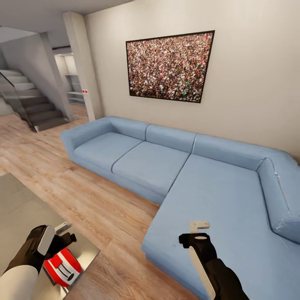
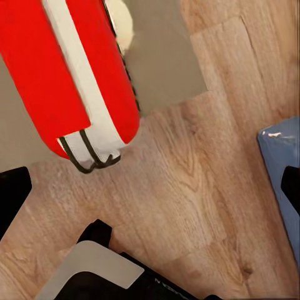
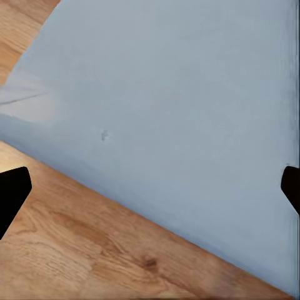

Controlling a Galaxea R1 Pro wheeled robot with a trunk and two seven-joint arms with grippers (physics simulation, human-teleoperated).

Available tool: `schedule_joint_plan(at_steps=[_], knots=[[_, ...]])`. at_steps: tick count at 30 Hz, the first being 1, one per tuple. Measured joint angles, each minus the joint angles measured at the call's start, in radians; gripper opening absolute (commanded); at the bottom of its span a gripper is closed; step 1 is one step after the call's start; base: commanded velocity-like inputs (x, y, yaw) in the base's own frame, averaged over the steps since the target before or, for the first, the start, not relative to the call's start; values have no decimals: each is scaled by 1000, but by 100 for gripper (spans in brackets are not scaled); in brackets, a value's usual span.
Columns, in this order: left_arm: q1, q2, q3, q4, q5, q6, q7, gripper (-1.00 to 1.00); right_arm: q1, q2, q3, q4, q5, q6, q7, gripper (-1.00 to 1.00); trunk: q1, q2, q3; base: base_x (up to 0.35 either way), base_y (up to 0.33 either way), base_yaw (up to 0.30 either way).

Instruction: Turn on the radio receiver that's on the table in the living room.

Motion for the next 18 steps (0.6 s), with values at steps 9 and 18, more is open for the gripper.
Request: schedule_joint_plan(at_steps=[9, 18], knots=[[0, -1, 0, 0, 0, 0, 0, 100, 0, 0, -1, 0, 0, 0, -1, 100, 0, 0, 0, 0, 0, -300], [0, -3, -1, 0, 1, 0, 0, 100, 0, 0, -2, 0, 0, 0, 0, 100, 0, 0, 0, 0, 0, -300]])
